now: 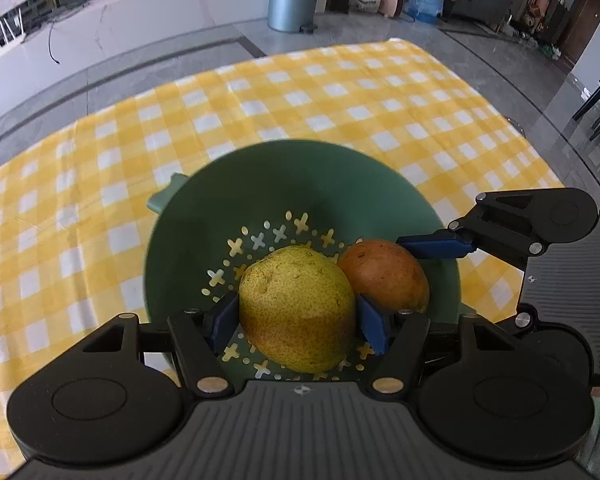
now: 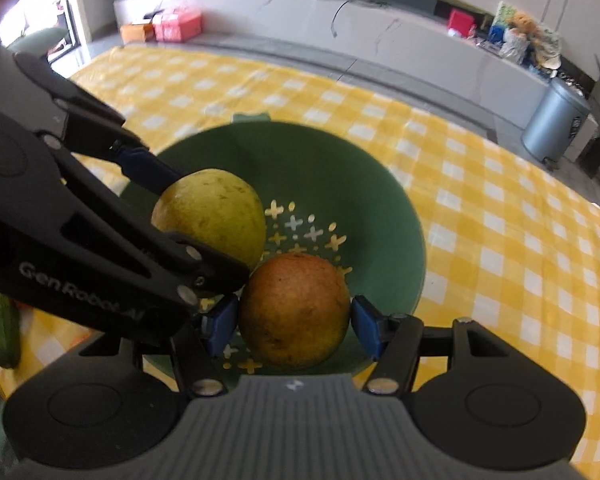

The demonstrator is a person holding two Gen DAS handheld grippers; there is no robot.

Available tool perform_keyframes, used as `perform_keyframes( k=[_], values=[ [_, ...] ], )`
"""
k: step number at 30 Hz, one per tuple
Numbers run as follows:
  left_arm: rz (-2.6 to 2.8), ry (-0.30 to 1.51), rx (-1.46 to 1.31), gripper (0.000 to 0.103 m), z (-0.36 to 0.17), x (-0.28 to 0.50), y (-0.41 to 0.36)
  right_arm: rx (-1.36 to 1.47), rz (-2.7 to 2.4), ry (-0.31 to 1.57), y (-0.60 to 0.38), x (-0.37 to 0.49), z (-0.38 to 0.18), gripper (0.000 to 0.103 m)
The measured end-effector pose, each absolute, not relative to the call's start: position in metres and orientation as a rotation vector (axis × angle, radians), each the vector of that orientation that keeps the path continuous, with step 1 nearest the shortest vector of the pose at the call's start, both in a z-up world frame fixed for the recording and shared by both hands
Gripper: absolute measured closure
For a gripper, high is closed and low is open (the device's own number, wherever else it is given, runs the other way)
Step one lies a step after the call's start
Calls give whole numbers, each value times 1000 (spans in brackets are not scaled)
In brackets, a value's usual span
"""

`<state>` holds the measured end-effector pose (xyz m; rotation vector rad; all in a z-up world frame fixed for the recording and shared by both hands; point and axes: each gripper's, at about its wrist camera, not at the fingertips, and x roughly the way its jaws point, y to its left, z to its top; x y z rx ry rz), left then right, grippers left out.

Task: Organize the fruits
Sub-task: 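Carry both held pears over the green colander with both tools, then lower both pears into the colander and open both tools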

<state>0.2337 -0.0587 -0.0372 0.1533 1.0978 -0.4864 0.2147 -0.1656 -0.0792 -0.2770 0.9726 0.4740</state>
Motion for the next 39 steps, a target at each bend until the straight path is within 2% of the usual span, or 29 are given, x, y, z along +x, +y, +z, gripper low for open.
perform_keyframes(
  k=[13, 39],
  values=[
    [-489, 1159, 210, 30, -59, 245, -62, -413, 538, 1042, -157, 222, -92, 44],
    [-305, 1130, 329, 29, -68, 253, -74, -400, 551, 1154, -145, 245, -92, 43]
  ],
)
